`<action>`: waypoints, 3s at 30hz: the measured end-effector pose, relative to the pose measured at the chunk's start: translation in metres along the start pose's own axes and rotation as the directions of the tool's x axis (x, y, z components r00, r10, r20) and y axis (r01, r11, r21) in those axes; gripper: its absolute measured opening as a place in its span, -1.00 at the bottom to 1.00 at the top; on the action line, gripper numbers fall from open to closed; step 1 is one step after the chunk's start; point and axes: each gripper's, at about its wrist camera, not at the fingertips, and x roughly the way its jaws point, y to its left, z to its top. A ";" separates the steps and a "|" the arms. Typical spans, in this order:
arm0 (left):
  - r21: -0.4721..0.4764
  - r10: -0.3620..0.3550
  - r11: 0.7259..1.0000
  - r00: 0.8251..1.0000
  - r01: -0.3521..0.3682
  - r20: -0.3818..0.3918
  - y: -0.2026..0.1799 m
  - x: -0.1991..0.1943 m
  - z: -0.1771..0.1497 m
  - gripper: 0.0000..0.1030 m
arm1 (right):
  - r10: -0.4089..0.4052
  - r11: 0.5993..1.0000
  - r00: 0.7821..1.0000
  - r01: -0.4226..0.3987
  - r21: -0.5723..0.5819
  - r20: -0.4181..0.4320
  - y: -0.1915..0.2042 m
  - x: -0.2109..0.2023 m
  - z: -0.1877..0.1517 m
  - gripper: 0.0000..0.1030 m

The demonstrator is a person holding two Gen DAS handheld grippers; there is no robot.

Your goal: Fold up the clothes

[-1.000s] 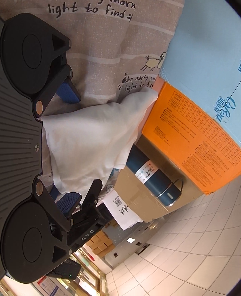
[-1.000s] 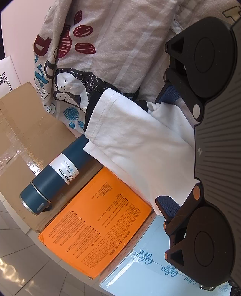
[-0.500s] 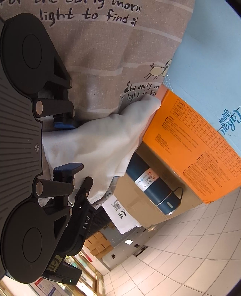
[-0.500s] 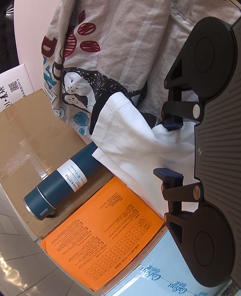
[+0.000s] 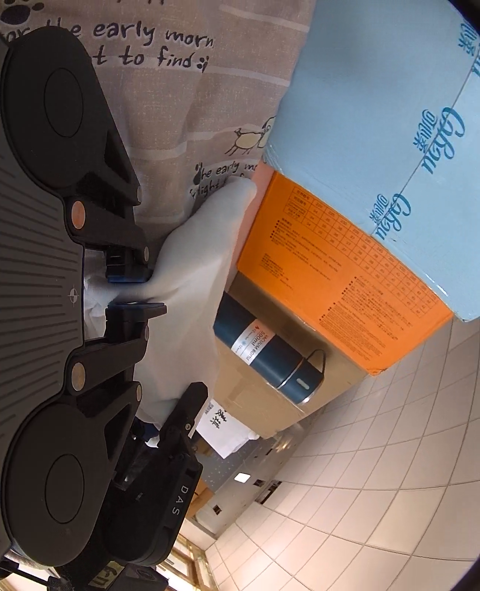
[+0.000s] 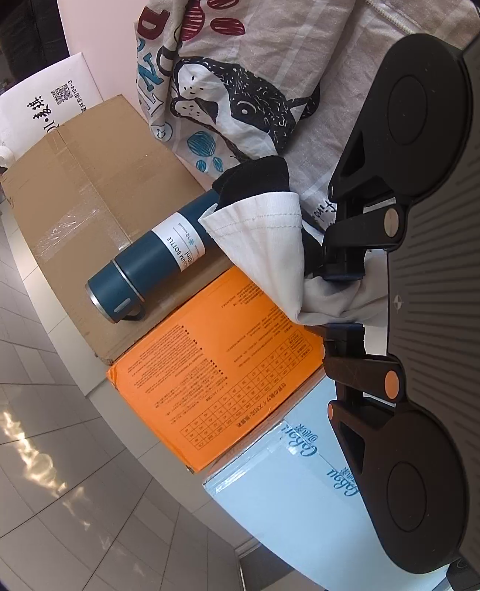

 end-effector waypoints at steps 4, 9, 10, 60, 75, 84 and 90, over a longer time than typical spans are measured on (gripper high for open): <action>0.026 -0.009 1.000 0.996 0.007 0.092 -0.006 -0.015 0.007 -0.84 | 0.076 0.997 0.997 -0.076 0.003 0.017 0.013 -0.004 0.011 -0.65; 0.011 -0.058 0.998 0.979 0.057 0.194 -0.013 -0.040 0.018 -0.86 | 0.160 0.987 0.985 -0.159 -0.029 0.062 0.046 -0.016 0.025 -0.66; 0.005 -0.068 0.998 0.975 0.068 0.211 -0.015 -0.045 0.020 -0.86 | 0.178 0.984 0.981 -0.175 -0.039 0.073 0.053 -0.019 0.027 -0.66; 0.156 0.029 0.987 0.999 -0.026 -0.018 0.007 -0.308 -0.037 -0.86 | 0.433 0.838 0.726 -0.543 -0.058 -0.535 0.085 -0.122 -0.103 -0.66; 0.232 0.313 0.934 0.936 -0.272 -0.162 -0.005 -0.317 -0.071 0.19 | 0.330 0.859 0.666 -0.505 -0.079 -0.669 0.054 -0.142 -0.138 -0.03; 0.450 0.693 0.644 0.721 -0.618 -0.002 -0.018 -0.362 -0.061 0.50 | 0.275 0.839 0.693 -0.512 -0.186 -0.667 0.044 -0.166 -0.119 0.59; 0.421 0.863 0.439 0.504 -0.793 0.049 -0.018 -0.407 -0.066 0.51 | 0.265 0.851 0.760 -0.474 -0.226 -0.594 0.022 -0.176 -0.090 0.65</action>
